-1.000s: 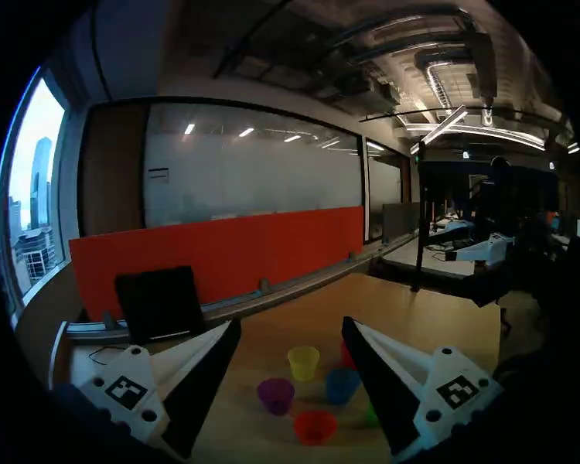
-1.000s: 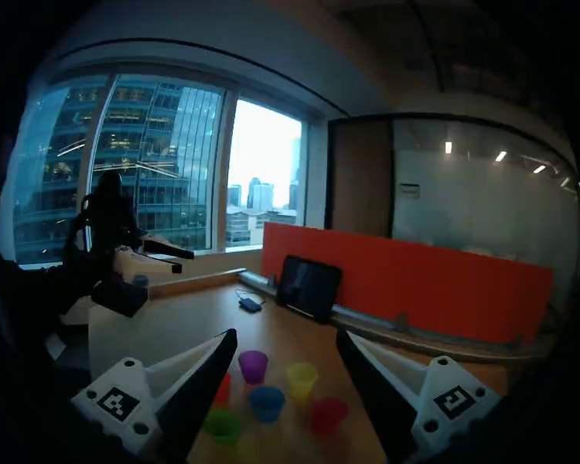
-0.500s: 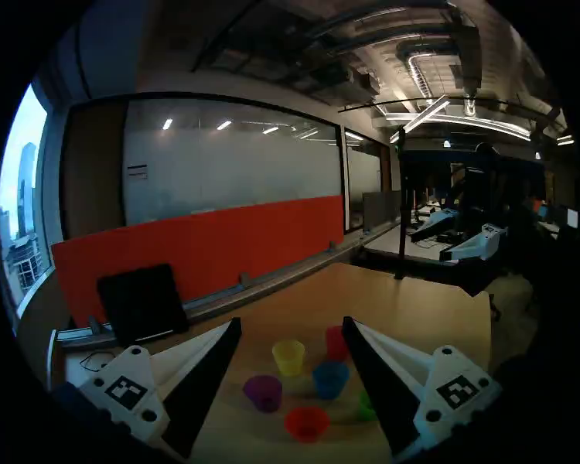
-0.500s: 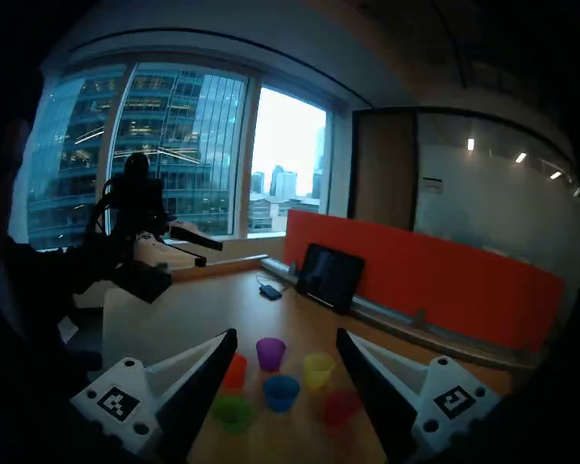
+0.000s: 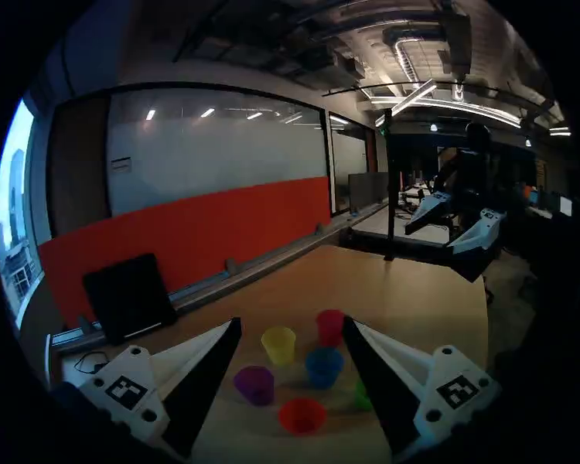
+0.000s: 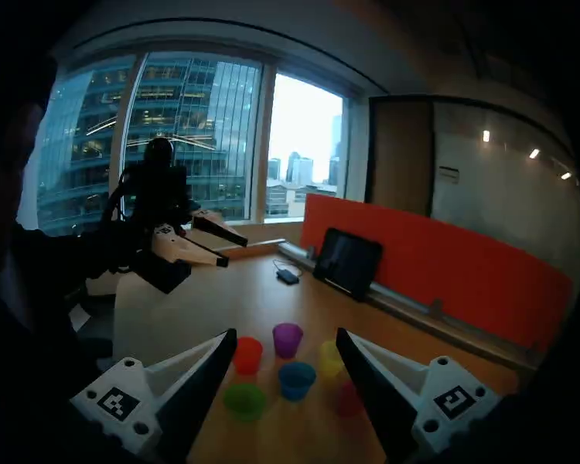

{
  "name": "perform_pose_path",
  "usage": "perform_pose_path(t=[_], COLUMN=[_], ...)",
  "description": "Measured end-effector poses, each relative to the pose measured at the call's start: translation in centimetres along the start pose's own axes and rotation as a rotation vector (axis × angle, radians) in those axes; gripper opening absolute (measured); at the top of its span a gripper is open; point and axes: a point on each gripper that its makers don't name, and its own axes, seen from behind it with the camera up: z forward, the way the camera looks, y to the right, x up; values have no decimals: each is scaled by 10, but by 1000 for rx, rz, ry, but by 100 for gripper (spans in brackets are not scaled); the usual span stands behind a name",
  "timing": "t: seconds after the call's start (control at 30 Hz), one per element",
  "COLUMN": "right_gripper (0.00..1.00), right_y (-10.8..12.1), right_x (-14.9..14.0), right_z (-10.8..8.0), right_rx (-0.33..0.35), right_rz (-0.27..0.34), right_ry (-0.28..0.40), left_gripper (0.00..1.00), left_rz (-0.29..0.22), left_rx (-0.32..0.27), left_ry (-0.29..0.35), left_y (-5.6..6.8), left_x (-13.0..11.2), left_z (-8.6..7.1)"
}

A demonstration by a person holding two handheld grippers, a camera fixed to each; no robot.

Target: Pour water

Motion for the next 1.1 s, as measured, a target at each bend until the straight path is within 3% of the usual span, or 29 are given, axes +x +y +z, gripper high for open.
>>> perform_pose_path(t=[0.5, 1.1], right_gripper=[99, 99], right_y=[-15, -31], right_x=[-34, -86], right_z=[7, 28], right_rx=[68, 134], right_rz=[-20, -43], right_ry=[-106, -189], left_gripper=[97, 97], left_rz=[-11, 60], left_rx=[-61, -110], left_ry=[-80, -184], left_y=[6, 20], left_x=[-32, -76], left_z=[24, 58])
